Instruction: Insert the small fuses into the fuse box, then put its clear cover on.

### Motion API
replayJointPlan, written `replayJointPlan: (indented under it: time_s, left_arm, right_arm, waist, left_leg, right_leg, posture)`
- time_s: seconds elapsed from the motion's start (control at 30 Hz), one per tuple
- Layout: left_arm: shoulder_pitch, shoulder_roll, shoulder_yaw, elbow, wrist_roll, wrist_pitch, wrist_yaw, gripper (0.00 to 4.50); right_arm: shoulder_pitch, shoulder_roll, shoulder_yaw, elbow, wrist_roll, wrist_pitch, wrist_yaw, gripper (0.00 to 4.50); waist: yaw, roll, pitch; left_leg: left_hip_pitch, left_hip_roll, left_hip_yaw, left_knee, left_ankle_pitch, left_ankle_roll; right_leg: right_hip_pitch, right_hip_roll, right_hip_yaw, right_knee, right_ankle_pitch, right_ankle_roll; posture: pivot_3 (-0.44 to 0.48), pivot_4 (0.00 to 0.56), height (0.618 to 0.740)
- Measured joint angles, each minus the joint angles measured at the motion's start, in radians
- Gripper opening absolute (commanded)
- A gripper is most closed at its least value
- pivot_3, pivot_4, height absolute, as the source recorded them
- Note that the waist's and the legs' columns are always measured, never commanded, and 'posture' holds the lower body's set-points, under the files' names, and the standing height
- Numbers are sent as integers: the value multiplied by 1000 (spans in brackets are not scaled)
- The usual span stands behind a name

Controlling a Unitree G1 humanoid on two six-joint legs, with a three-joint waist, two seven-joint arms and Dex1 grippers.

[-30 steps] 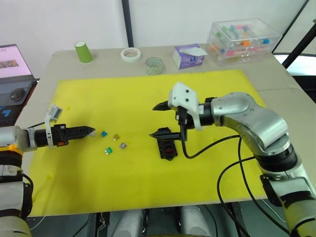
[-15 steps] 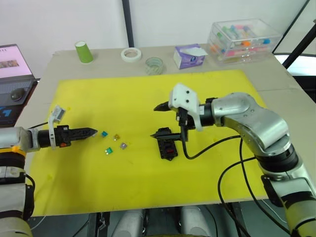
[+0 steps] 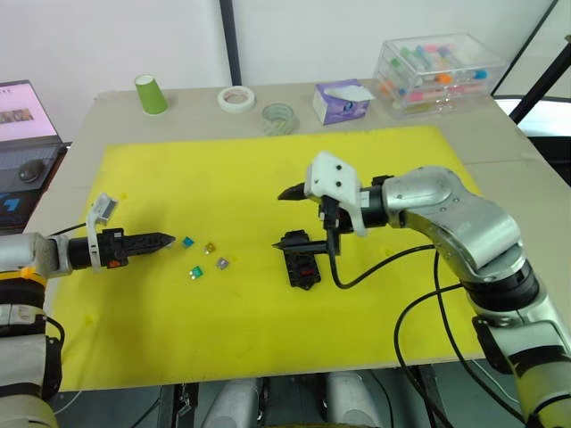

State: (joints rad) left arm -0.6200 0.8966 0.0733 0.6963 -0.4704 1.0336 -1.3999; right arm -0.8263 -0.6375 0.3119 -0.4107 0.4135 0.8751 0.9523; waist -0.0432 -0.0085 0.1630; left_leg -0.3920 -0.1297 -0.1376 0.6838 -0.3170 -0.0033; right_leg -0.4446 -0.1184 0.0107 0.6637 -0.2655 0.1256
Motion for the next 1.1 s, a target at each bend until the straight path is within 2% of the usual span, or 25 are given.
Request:
replayJointPlan:
  time_s: [0.23, 0.33, 0.67, 0.7, 0.77, 1.07, 1.1]
  left_arm:
    - [10, -3, 13, 7, -1, -16, 4, 2854]
    - [17, -4, 21, 10, -1, -20, 7, 2294]
    - [18, -4, 22, 22, 0, -34, 12, 2294]
    - [18, -4, 23, 23, 0, -34, 12, 1919]
    - [18, -4, 23, 37, 1, -39, 17, 1453]
    - [18, -11, 27, 72, 3, -76, 16, 1453]
    - [19, -12, 29, 72, 3, -79, 17, 1049]
  right_arm:
    - [0, 0, 17, 1, -9, -9, 14, 4500]
    - [0, 0, 22, 1, -13, -10, 17, 4500]
    - [0, 0, 25, 4, -28, -28, 22, 4500]
    - [0, 0, 25, 4, -28, -30, 23, 4500]
    - [0, 0, 26, 4, -31, -33, 25, 4500]
    - [0, 3, 27, 7, -38, -44, 28, 4500]
    - [0, 4, 27, 10, -38, -46, 29, 4500]
  waist:
    - [-1, 0, 0]
    - [-1, 0, 0]
    - [-1, 0, 0]
    - [-1, 0, 0]
    - [-1, 0, 0]
    - [-2, 0, 0]
    - [-1, 0, 0]
  left_leg:
    - [0, 0, 0, 0, 0, 0]
    - [0, 0, 0, 0, 0, 0]
    - [0, 0, 0, 0, 0, 0]
    - [0, 0, 0, 0, 0, 0]
    - [0, 0, 0, 0, 0, 0]
    - [0, 0, 0, 0, 0, 0]
    - [0, 0, 0, 0, 0, 0]
  right_leg:
    - [0, 0, 0, 0, 0, 0]
    - [0, 0, 0, 0, 0, 0]
    - [0, 0, 0, 0, 0, 0]
    - [0, 0, 0, 0, 0, 0]
    - [0, 0, 0, 0, 0, 0]
    - [0, 0, 0, 0, 0, 0]
    - [0, 0, 0, 0, 0, 0]
  posture:
    - [0, 150, 740]
    - [0, 150, 740]
    - [0, 150, 740]
    - [0, 150, 740]
    - [0, 150, 740]
    - [0, 150, 740]
    - [0, 150, 740]
